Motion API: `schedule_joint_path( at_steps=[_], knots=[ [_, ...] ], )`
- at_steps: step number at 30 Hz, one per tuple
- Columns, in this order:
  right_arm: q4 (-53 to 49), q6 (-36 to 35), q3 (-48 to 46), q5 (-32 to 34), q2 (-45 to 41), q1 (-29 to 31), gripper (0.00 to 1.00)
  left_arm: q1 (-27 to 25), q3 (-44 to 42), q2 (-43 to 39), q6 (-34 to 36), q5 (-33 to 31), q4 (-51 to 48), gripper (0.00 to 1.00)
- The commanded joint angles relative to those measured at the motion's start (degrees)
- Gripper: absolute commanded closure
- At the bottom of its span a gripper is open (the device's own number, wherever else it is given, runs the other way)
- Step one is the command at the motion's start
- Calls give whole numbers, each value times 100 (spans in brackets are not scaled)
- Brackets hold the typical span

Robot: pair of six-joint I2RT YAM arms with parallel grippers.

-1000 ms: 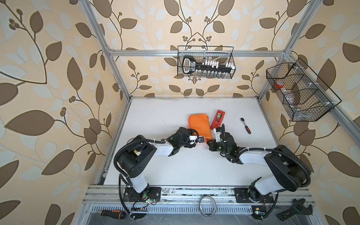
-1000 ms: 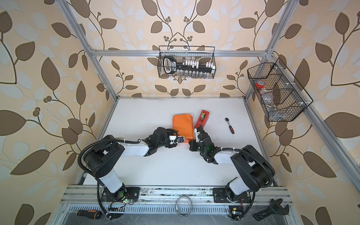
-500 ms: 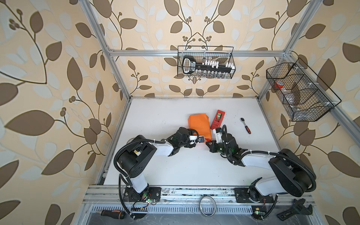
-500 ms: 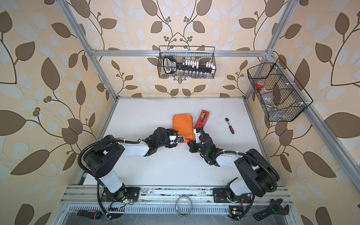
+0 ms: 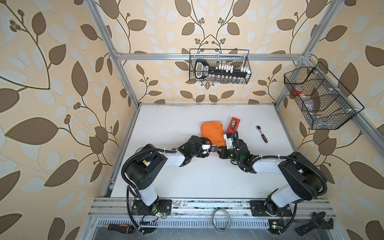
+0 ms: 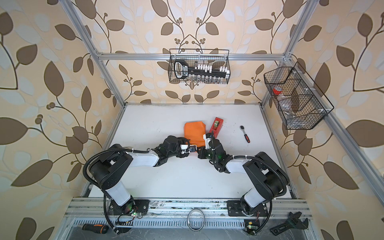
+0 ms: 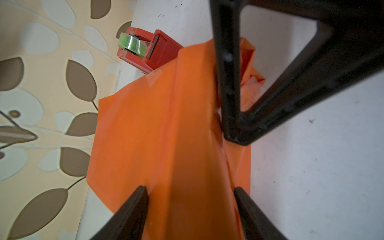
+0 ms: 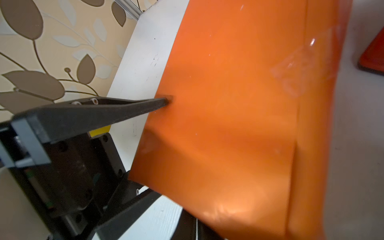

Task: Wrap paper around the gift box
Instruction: 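Release the paper with the left gripper and lift both grippers from the box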

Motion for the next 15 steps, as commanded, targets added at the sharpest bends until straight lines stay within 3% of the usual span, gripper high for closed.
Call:
schedule_joint_path(
  at_steps=[1,15],
  knots=[
    [388,216,157,-99,55,3,93,68,-50,229,122,-53,-929,35],
    [760,804,-287,-469,-744,-170,92,70,-58,89,-20,73,-858,32]
  ],
)
